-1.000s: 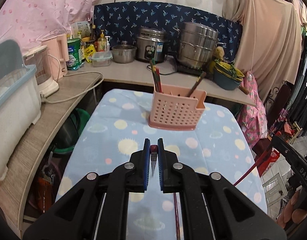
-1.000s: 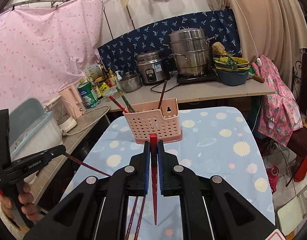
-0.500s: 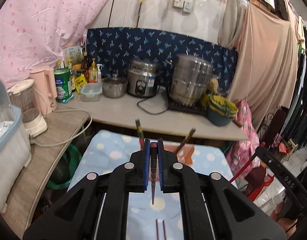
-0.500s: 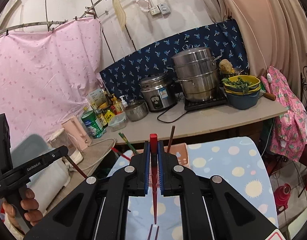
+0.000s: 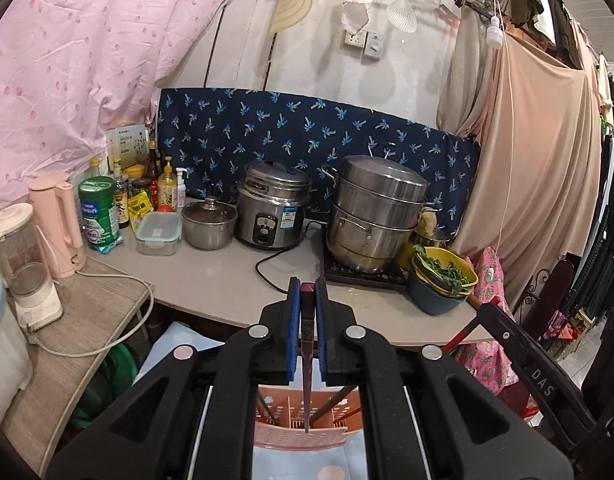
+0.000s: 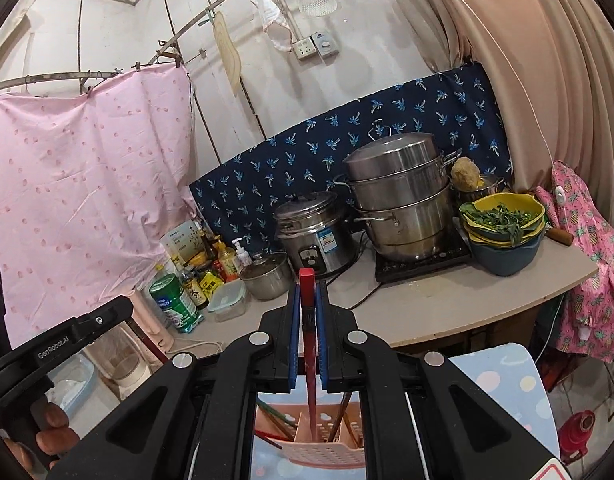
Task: Organize utensils
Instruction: 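Lift both chopsticks into the pink holder and open both tools, then move both open tools back over the last two chopsticks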
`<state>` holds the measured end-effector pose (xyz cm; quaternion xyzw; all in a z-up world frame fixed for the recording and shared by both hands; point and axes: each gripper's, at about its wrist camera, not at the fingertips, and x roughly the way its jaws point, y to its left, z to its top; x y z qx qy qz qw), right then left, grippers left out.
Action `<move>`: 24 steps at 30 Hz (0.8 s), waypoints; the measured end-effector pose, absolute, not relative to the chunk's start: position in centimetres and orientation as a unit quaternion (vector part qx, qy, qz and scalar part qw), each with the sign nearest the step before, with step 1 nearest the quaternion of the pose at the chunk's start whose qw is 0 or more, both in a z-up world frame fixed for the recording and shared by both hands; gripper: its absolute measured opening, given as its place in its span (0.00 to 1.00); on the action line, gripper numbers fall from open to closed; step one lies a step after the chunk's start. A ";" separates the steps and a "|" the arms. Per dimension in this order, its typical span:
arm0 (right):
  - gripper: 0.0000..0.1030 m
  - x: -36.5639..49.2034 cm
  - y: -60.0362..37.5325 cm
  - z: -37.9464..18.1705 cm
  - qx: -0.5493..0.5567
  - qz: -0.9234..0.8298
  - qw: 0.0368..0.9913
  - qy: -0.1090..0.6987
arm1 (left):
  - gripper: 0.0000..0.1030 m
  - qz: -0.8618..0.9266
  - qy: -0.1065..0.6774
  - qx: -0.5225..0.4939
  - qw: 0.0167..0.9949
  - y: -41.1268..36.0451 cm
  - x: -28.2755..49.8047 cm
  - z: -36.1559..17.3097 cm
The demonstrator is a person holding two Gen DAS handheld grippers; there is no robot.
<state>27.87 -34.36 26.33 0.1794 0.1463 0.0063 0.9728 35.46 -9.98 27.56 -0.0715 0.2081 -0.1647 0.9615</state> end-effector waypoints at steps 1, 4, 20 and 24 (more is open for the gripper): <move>0.07 28.5 -34.4 26.0 0.178 0.005 0.973 0.149 | 0.07 -0.163 0.211 -0.071 0.961 -10.2 36.0 27.1; 0.07 30.1 -34.4 24.6 0.176 0.003 0.971 0.162 | 0.07 -0.161 0.223 -0.070 0.959 -10.5 37.4 25.5; 0.13 33.5 -33.4 17.2 0.154 -0.003 0.959 0.238 | 0.29 -0.141 0.273 -0.052 0.950 -11.4 39.8 19.7; 0.23 32.6 -33.6 17.7 0.156 -0.007 0.961 0.228 | 0.37 -0.128 0.271 -0.052 0.953 -10.8 39.3 19.7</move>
